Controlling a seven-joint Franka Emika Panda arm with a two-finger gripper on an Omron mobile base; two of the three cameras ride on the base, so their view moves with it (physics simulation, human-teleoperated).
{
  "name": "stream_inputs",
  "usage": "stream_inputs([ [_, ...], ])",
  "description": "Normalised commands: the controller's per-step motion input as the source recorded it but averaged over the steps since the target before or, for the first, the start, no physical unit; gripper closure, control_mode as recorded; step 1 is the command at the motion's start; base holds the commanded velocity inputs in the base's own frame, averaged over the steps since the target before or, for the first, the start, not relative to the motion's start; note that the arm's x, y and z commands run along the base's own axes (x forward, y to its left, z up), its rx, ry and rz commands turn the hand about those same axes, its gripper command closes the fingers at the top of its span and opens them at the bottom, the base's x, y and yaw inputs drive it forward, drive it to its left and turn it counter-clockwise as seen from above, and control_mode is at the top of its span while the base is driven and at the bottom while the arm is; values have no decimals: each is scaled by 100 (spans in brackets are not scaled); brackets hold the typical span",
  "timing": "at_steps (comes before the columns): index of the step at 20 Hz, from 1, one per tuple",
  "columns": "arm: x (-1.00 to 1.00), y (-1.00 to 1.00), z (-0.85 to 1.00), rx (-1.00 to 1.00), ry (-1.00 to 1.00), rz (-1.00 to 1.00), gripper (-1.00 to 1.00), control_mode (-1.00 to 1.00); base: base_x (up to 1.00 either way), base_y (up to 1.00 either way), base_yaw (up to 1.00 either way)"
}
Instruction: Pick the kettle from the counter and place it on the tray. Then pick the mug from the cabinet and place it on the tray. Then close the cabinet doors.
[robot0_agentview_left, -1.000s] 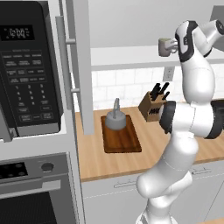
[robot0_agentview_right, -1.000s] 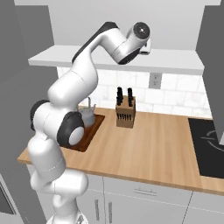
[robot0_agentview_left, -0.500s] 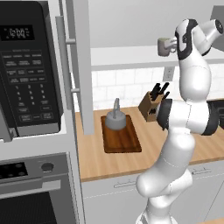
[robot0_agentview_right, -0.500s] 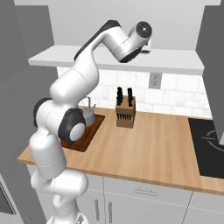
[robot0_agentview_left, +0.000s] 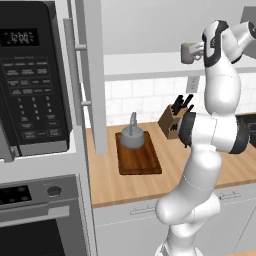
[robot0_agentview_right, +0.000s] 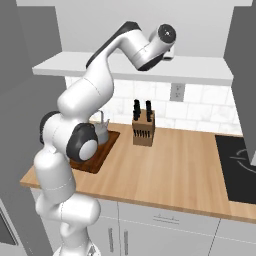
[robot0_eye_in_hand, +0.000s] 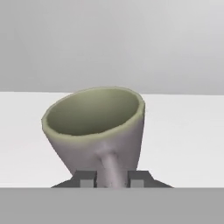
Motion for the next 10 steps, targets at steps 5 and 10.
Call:
stream_inputs([
  [5,-3,0,-1,0,-3,1,100,-100,0,0,0],
  [10,-33,-3,0,1,-14,5,100,-100,0,0,0],
])
